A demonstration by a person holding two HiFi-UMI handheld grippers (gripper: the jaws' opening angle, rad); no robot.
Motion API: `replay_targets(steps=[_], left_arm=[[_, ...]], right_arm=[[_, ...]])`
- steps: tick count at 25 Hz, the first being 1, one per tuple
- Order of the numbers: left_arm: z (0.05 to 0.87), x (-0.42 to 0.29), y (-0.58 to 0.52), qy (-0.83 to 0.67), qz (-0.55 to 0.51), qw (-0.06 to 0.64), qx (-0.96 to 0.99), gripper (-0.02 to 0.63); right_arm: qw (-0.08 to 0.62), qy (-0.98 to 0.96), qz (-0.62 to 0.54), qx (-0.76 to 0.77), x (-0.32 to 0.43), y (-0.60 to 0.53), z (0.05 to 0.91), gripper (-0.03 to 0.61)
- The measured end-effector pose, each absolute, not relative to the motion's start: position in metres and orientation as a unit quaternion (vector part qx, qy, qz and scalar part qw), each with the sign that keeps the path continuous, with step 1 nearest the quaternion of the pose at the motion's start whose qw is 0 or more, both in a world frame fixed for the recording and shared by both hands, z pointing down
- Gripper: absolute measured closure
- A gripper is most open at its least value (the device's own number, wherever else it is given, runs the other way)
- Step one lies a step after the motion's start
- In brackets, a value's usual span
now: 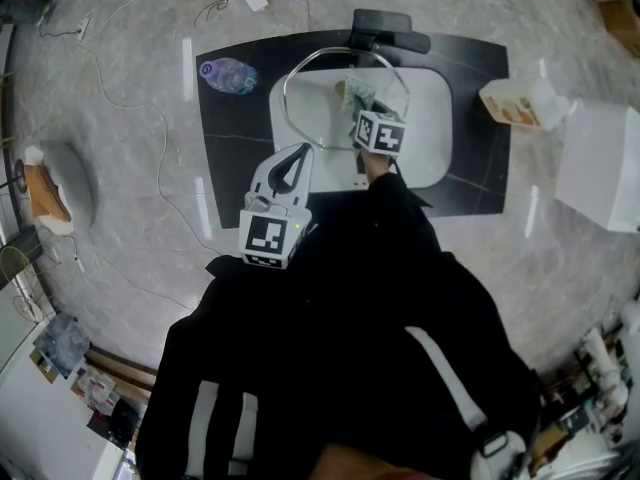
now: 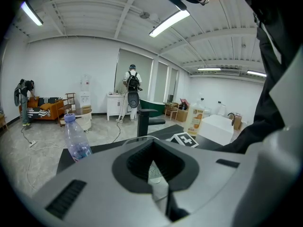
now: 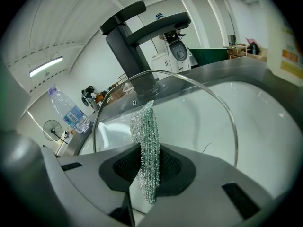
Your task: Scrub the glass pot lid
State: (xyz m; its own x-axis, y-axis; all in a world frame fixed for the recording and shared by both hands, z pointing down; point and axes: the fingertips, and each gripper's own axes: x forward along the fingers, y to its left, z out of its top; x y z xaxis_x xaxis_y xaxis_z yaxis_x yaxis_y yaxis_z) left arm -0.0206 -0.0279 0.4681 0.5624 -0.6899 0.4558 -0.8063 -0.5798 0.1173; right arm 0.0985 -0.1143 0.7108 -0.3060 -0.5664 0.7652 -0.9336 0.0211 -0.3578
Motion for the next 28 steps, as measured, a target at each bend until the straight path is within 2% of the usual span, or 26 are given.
replay_targets(steps=[28], left_arm=[[0.466, -0.004, -0.025, -0.409, 0.192, 0.135, 0.882, 0.612]], right_arm=[[0.217, -0.656, 0.427, 0.584, 0.153, -0.102, 0.708, 0.512]])
